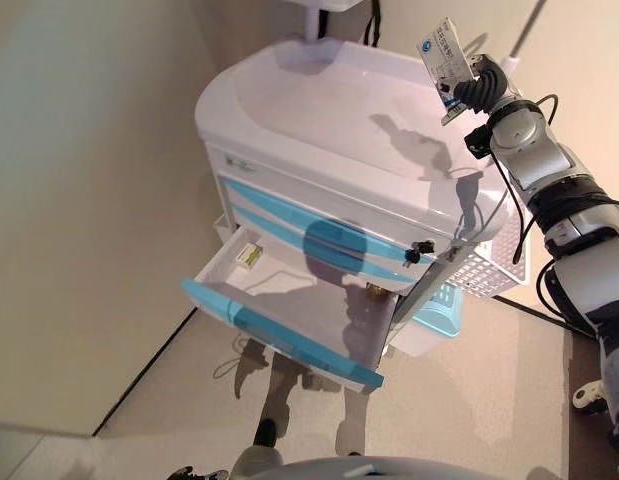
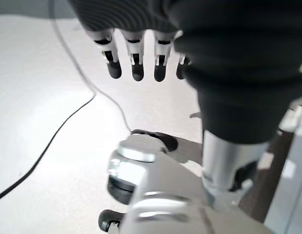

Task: Open the drawer and pick up the medicine

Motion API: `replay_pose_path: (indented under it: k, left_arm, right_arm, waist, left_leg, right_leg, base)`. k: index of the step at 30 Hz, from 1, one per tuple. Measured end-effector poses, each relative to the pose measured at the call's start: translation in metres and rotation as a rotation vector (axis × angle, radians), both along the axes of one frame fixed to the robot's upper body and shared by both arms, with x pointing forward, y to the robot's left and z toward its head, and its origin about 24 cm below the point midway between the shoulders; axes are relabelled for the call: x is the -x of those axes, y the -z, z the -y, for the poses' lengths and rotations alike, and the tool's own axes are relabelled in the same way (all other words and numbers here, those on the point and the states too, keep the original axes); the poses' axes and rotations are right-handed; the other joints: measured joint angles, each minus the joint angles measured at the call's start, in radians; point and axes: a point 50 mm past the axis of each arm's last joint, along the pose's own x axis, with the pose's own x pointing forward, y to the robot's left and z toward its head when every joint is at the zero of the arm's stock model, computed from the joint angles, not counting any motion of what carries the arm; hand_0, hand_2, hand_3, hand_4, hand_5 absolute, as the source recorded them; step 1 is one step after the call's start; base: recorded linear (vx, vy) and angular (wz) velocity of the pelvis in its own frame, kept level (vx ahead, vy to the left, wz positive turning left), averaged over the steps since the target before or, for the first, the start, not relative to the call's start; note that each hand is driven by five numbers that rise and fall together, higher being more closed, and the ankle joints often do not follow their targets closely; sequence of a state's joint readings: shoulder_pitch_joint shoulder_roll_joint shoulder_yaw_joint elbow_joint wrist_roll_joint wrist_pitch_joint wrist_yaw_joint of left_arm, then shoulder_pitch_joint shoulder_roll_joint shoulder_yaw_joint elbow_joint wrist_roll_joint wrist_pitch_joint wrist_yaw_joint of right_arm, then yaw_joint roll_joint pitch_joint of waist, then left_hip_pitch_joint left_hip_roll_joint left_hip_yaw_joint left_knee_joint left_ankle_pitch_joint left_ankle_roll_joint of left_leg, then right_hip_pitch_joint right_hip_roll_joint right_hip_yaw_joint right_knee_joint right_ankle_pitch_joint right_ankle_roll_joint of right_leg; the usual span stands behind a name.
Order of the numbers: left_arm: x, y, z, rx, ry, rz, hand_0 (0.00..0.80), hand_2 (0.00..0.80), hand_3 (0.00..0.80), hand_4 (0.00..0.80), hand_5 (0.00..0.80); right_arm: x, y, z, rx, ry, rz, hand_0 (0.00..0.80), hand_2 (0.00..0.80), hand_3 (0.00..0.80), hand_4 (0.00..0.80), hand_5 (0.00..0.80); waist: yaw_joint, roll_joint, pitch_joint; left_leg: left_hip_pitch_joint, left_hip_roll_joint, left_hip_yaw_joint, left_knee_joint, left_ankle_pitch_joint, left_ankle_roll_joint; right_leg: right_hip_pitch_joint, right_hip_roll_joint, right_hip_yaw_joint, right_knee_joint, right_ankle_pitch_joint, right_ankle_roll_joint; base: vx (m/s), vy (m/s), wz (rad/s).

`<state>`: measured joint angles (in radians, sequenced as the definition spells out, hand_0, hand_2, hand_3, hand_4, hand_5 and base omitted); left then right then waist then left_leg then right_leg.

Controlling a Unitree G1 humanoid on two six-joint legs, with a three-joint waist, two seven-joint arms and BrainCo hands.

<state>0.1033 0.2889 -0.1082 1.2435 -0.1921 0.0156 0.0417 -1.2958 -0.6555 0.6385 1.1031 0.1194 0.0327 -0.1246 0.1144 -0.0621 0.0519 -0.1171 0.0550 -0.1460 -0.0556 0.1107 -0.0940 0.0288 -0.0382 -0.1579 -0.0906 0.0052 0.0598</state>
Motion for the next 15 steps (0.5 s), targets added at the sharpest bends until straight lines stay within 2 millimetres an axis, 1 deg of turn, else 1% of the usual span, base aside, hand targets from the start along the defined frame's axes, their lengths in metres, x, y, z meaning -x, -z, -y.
replay_pose_path:
  k: [1,4,5,7,8,9,12,15]
  left_arm:
    - [-0.001,0.000,0.000,-0.003,0.011,0.000,0.000,0.000,0.000,0.000,0.000]
    - [-0.005,-0.001,0.000,0.000,0.012,0.011,0.000,0.000,0.000,0.000,0.000]
    - [-0.009,-0.001,0.000,-0.002,0.017,0.018,0.000,0.000,0.000,0.000,0.000]
    - [-0.011,-0.001,0.000,-0.002,0.023,0.021,0.000,0.000,0.000,0.000,0.000]
    - [-0.013,-0.001,0.000,-0.001,0.028,0.027,0.000,0.000,0.000,0.000,0.000]
    - [-0.017,-0.002,0.000,-0.002,0.034,0.034,0.000,0.000,0.000,0.000,0.000]
    - [-0.021,-0.002,0.000,-0.004,0.057,0.039,0.000,0.000,0.000,0.000,0.000]
    - [-0.032,-0.004,0.001,-0.006,0.075,0.059,0.000,0.000,0.000,0.000,0.000]
  right_arm:
    - [0.000,0.005,0.006,0.007,0.034,-0.023,0.800,0.800,0.800,0.800,0.800]
    - [0.000,0.010,0.013,0.027,0.073,-0.054,0.800,0.800,0.800,0.800,0.800]
    - [0.001,0.013,0.017,0.045,0.096,-0.075,0.800,0.800,0.800,0.800,0.800]
    - [0.001,0.013,0.018,0.056,0.102,-0.081,0.800,0.800,0.800,0.800,0.800]
    - [0.001,0.014,0.021,0.078,0.116,-0.091,0.800,0.800,0.800,0.800,0.800]
    - [0.002,0.014,0.026,0.082,0.134,-0.095,0.800,0.800,0.800,0.800,0.800]
    - [0.002,0.008,0.024,0.124,0.132,-0.095,0.800,0.800,0.800,0.800,0.800]
    - [0.002,0.004,0.027,0.145,0.148,-0.102,0.800,0.800,0.800,0.800,0.800]
  waist:
    - [-0.003,-0.004,0.009]
    - [0.024,-0.007,0.018]
    - [0.017,-0.009,0.024]
    - [0.021,-0.011,0.027]
    - [0.035,-0.011,0.031]
    - [0.037,-0.013,0.034]
    - [0.041,-0.016,0.036]
    - [0.039,-0.017,0.036]
  left_leg:
    - [-0.002,-0.004,-0.012,0.000,0.002,0.000]
    - [-0.019,-0.010,-0.034,0.003,0.004,0.000]
    - [-0.028,-0.014,-0.051,0.003,0.007,0.000]
    - [-0.035,-0.016,-0.055,0.003,0.009,0.000]
    - [-0.039,-0.019,-0.066,0.005,0.009,0.000]
    - [-0.041,-0.021,-0.075,0.005,0.009,0.000]
    - [-0.051,-0.023,-0.082,0.005,0.010,-0.001]
    - [-0.073,-0.027,-0.103,0.007,0.015,-0.003]
  right_leg:
    - [0.003,-0.002,-0.013,0.000,-0.003,0.000]
    - [-0.001,-0.003,-0.034,0.000,-0.008,0.003]
    - [-0.001,-0.004,-0.047,0.000,-0.012,0.003]
    - [-0.002,-0.004,-0.049,0.000,-0.015,0.004]
    - [-0.002,-0.005,-0.058,0.000,-0.019,0.005]
    - [0.000,-0.006,-0.065,0.000,-0.020,0.004]
    - [-0.005,-0.006,-0.076,0.000,-0.023,0.003]
    - [-0.017,-0.005,-0.095,0.000,-0.023,0.003]
  base:
    - [0.023,-0.004,0.37]
    - [0.015,-0.002,0.28]
    - [0.016,0.000,0.33]
    - [0.017,0.000,0.25]
    - [0.020,0.001,0.21]
    - [0.014,-0.001,0.21]
    - [0.006,0.002,0.12]
    - [-0.006,0.004,0.15]
